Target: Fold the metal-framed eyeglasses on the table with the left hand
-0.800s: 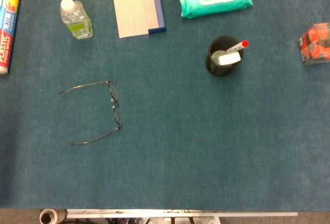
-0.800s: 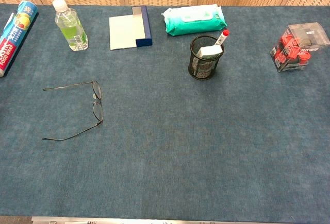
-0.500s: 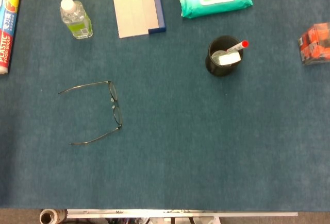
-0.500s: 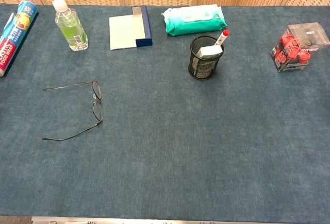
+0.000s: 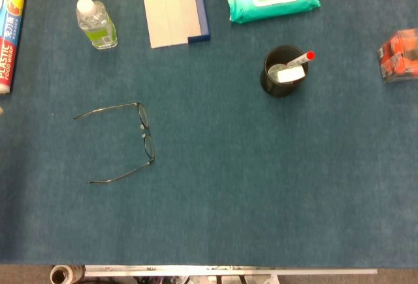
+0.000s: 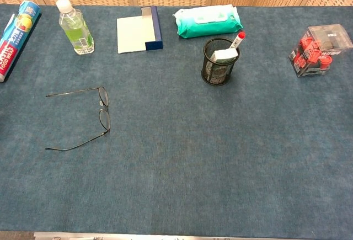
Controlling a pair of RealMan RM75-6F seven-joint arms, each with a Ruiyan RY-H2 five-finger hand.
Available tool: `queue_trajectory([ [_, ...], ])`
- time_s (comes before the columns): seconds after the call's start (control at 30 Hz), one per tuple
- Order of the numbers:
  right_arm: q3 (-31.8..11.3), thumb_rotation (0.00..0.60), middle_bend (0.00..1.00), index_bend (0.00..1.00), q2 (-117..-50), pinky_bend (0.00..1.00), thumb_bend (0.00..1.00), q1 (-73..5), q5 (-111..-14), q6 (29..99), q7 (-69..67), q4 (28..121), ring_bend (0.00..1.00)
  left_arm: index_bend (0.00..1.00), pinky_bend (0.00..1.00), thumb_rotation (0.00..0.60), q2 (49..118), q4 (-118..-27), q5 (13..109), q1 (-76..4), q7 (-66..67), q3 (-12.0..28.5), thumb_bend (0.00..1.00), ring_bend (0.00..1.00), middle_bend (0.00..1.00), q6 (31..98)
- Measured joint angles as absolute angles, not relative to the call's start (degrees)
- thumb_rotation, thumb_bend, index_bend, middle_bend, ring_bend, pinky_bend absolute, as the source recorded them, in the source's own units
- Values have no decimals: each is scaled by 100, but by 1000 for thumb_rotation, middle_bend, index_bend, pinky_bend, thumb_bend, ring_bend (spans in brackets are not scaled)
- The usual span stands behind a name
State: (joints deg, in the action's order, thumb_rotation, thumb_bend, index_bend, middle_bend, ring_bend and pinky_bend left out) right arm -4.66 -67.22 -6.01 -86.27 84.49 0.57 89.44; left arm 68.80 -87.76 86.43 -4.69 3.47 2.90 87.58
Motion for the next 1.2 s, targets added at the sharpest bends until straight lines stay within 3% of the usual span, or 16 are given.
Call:
queue_trajectory([
  [0.2,-508,600,505,590,-6625,356,539,-537,-8586,8596,4,9003,358,325,482,600,7198,-8440,8752,-518,25,364,270,285,347,8900],
  [0.47,-565,600,505,590,-6461,356,539,-418,-8638,8861,-117,9160,358,373,432,600,7146,-8492,9444,-1009,57,253,251,281,337,8484],
  [0.5,-567,600,505,590,-6442,356,539,-417,-8633,8853,-135,9169,358,373,429,600,7097,-8547,9526,-1118,84,225,270,281,336,8337],
  [0.67,-593,600,506,590,-6382,357,539,-400,-8619,8882,-211,9204,358,375,387,600,6891,-8800,9844,-1589,384,114,594,242,307,7699],
  [0.8,-606,600,507,589,-6343,357,539,-376,-8624,8933,-235,9238,358,364,379,600,6752,-8957,10197,-1984,795,23,727,231,292,7227],
  [1.2,-621,600,508,590,-6270,357,539,-324,-8663,9026,-281,9308,358,204,306,600,6662,-9187,10258,-2555,2252,-37,837,100,93,6247],
])
